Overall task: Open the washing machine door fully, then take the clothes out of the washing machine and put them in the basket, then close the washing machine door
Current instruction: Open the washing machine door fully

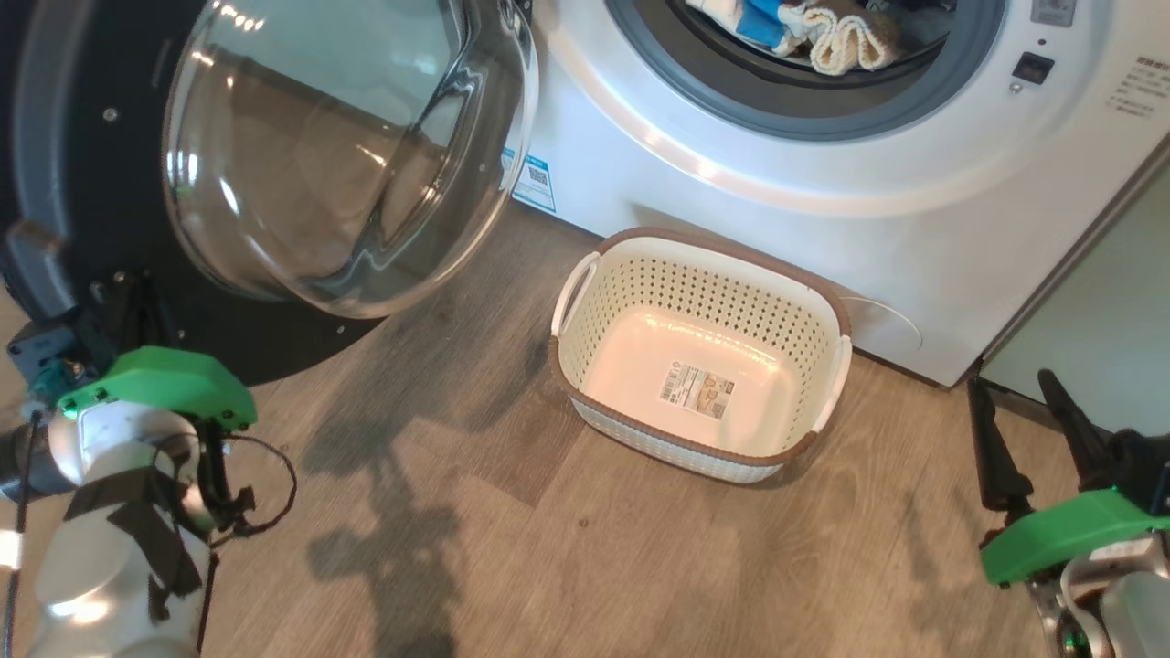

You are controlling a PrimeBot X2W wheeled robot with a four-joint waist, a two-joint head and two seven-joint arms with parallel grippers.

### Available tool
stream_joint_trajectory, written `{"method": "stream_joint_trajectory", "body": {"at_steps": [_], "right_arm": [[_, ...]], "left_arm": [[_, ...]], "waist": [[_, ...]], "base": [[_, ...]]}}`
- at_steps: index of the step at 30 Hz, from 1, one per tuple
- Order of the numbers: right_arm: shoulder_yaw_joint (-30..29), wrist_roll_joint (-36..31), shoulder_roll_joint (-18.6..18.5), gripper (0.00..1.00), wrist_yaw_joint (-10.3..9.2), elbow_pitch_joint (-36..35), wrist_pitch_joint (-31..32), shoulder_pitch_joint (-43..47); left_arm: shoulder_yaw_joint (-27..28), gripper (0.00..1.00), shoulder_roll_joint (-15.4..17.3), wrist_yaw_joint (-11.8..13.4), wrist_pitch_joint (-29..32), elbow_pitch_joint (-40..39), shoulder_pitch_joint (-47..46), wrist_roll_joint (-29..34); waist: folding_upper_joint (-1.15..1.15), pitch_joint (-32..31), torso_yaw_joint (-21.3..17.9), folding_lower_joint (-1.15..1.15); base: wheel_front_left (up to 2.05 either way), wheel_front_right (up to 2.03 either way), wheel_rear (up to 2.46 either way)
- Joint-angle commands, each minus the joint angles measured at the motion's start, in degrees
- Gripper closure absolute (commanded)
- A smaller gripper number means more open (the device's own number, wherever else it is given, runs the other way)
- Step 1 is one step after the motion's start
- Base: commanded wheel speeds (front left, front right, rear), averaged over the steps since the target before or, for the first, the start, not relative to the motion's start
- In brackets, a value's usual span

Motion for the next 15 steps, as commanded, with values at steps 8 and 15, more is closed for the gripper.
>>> {"method": "stream_joint_trajectory", "body": {"at_steps": [8,15], "right_arm": [[1.22,-0.13,-1.30,0.00,-0.15,-1.47,-0.56,-2.94],[1.23,-0.13,-0.77,0.00,-0.15,-1.17,-0.56,-2.60]], "left_arm": [[6.74,1.00,1.39,-2.03,-0.52,1.94,-5.06,3.30],[7.83,1.00,-0.07,-4.40,-0.52,2.21,-4.88,6.54]], "waist": [[0.00,0.54,-0.40,-0.01],[0.00,-0.61,-0.73,-0.01]], "base": [[0.00,0.00,0.00],[0.00,0.00,0.00]]}}
